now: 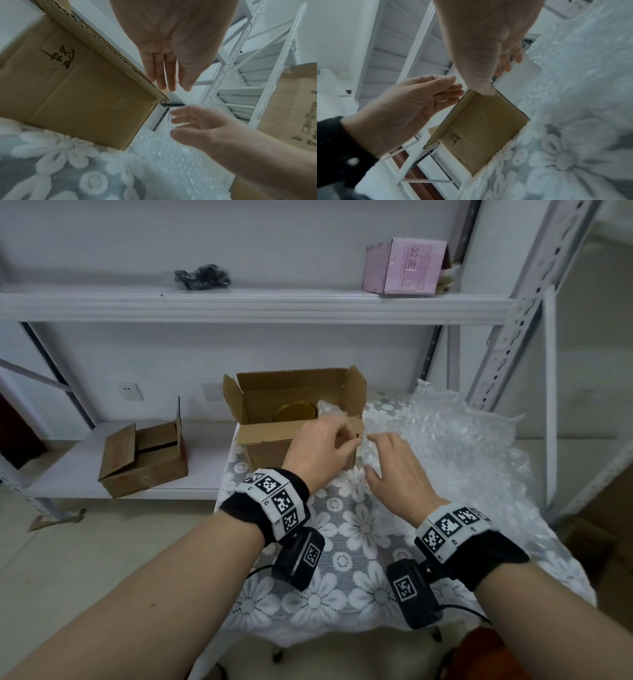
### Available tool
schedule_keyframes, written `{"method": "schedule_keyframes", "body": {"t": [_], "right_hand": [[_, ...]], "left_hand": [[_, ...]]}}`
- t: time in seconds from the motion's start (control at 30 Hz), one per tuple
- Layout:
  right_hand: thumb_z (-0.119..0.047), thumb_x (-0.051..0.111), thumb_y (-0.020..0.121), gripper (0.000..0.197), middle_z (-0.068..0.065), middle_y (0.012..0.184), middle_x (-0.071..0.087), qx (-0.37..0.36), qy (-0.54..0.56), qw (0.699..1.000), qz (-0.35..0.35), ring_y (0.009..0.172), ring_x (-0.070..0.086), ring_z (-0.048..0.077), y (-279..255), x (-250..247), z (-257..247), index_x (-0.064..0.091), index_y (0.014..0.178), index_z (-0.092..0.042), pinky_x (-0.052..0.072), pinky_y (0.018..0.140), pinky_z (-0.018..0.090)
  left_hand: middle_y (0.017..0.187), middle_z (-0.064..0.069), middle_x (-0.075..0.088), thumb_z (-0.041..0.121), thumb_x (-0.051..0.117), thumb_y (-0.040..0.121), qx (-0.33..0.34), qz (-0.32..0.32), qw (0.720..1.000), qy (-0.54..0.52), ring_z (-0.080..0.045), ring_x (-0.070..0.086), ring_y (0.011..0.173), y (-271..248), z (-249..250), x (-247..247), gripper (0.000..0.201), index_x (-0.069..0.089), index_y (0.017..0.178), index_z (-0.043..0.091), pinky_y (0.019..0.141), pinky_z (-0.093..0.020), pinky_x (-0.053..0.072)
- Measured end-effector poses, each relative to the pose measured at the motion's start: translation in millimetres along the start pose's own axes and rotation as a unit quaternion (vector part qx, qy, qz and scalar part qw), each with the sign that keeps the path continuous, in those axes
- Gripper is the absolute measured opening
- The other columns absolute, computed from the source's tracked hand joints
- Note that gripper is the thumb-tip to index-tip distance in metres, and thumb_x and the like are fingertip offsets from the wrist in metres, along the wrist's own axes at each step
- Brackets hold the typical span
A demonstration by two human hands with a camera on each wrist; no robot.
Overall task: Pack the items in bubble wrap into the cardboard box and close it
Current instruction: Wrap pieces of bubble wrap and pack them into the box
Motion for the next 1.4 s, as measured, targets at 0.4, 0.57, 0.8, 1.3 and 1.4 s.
{"method": "schedule_keyframes", "body": {"t": [0.4, 0.57, 0.8, 1.3, 1.4], "right_hand": [[-0.037, 0.054, 0.089, 0.064, 0.009, 0.149, 0.03, 0.21, -0.088, 0.955, -0.192, 0.136, 0.028, 0.028, -70.3, 58.8, 87.4, 0.028, 0.143, -0.015, 0.03, 0.107, 0.048], [0.0, 0.046, 0.09, 0.041, 0.013, 0.129, 0.05, 0.178, -0.067, 0.976, -0.102, 0.116, 0.045, 0.027, -67.8, 42.9, 96.1, 0.048, 0.13, -0.007, 0.039, 0.095, 0.036], [-0.008, 0.055, 0.092, 0.012, 0.01, 0.083, 0.059, 0.018, -0.071, 0.996, 0.047, 0.076, 0.046, 0.022, -63.5, 6.4, 42.6, 0.059, 0.081, -0.004, 0.036, 0.069, 0.031], [0.003, 0.064, 0.068, 0.014, 0.005, 0.071, 0.051, -0.091, -0.051, 0.994, -0.044, 0.059, 0.046, 0.022, -111.1, 70.8, -12.6, 0.065, 0.078, -0.007, 0.034, 0.051, 0.032], [0.006, 0.065, 0.067, 0.019, 0.004, 0.067, 0.051, -0.098, -0.052, 0.992, -0.064, 0.051, 0.045, 0.022, -112.3, 74.2, -22.2, 0.064, 0.079, -0.008, 0.033, 0.05, 0.03]], "left_hand": [[0.08, -0.004, 0.066, 0.028, 0.071, 0.083, -0.116, -0.172, 0.977, -0.052, -0.015, 0.057, 0.071, -59.1, -28.5, 73.5, 0.023, 0.054, 0.07, 0.017, 0.069, -0.033, 0.052], [0.073, 0.003, 0.059, 0.028, 0.07, 0.083, -0.168, -0.237, 0.954, -0.073, -0.011, 0.054, 0.066, -77.5, -45.5, 87.5, 0.028, 0.051, 0.066, 0.018, 0.066, -0.028, 0.048], [0.121, -0.007, 0.059, 0.061, 0.048, 0.087, -0.288, -0.284, 0.887, -0.222, -0.02, 0.067, 0.095, -95.9, -38.9, 99.8, 0.066, 0.043, 0.134, 0.016, 0.074, -0.031, 0.056], [0.08, -0.005, 0.063, -0.012, 0.059, 0.082, -0.309, -0.152, 0.913, -0.22, -0.015, 0.06, 0.071, -109.2, -85.1, 72.0, 0.03, 0.066, 0.102, 0.009, 0.069, -0.028, 0.054], [0.087, -0.001, 0.061, -0.004, 0.062, 0.082, -0.279, -0.185, 0.921, -0.202, -0.014, 0.059, 0.077, -107.8, -73.5, 72.7, 0.038, 0.061, 0.117, 0.012, 0.07, -0.026, 0.051]]}}
Point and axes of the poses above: each hand's wrist, its own y-axis towards the middle knuckle, its own x-axis out of the palm, z = x × y, the point moved 10 cm from there along y, towards the middle knuckle
